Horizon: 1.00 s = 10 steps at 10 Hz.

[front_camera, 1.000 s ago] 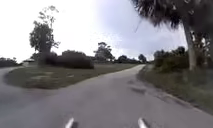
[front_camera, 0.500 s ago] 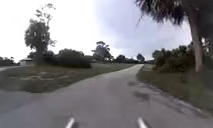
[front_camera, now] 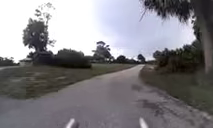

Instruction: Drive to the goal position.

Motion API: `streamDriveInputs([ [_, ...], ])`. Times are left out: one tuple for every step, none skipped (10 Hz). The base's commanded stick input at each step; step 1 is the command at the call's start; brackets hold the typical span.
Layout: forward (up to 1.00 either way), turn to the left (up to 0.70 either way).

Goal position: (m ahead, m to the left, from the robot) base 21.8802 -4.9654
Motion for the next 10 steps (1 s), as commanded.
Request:
streamDriveInputs([
  [1.00,0.00],
  [1.00,0.00],
  [1.00,0.00],
  [1.00,0.00],
  [1.00,0.00],
  [1.00,0.00],
  [1.00,0.00],
  [1.00,0.00],
  [1.00,0.00],
  [1.00,-0.32],
])
